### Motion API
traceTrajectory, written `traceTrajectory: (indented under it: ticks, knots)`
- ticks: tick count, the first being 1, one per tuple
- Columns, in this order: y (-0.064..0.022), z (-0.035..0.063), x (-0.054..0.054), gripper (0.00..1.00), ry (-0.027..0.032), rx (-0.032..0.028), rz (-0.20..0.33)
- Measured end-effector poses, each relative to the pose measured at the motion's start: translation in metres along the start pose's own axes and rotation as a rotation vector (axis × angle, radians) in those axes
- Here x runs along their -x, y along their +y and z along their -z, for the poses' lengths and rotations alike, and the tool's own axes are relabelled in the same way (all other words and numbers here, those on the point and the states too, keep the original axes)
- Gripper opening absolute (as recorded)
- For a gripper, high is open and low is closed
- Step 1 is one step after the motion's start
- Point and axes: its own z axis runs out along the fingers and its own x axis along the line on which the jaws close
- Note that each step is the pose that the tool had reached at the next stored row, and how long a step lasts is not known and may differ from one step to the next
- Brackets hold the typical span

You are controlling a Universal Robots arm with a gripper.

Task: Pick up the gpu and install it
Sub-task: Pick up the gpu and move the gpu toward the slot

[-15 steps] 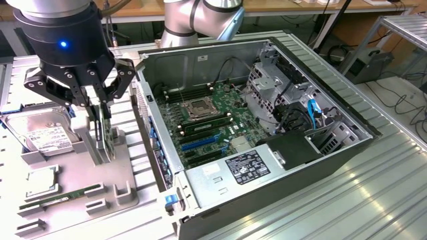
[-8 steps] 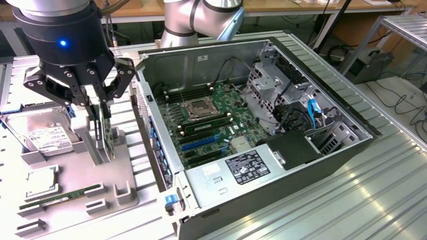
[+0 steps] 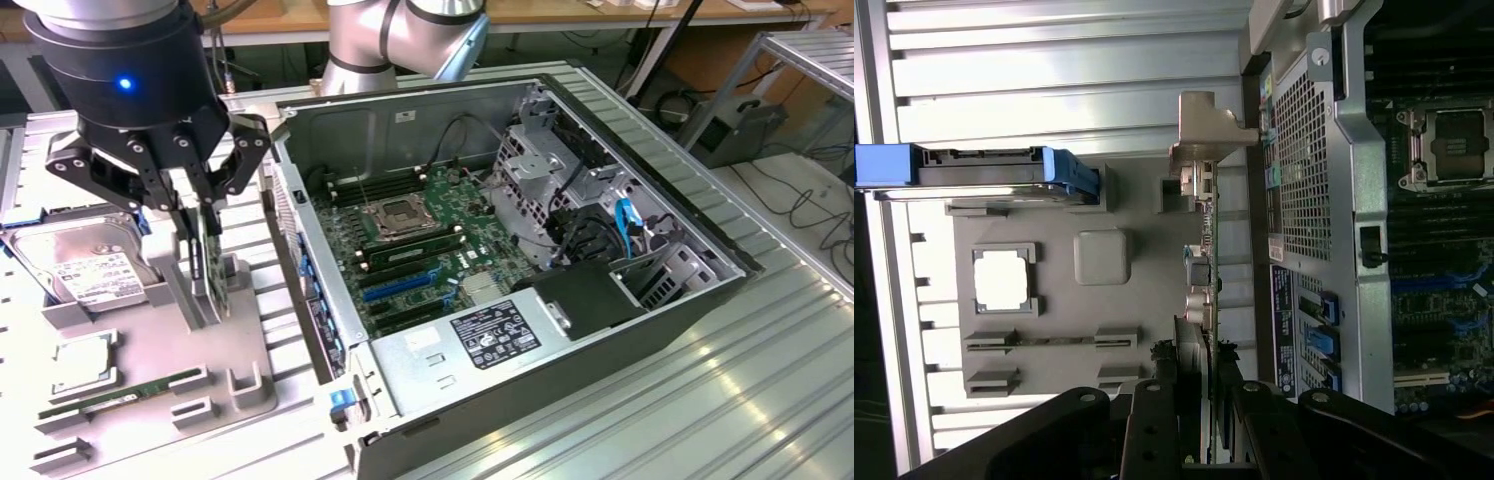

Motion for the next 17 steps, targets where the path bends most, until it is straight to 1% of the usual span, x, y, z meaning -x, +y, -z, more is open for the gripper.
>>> traceTrajectory:
  ticks: [17]
  knots:
    - [0.0001,0.0045,0.0001,0.26,0.0,0.0,0.0]
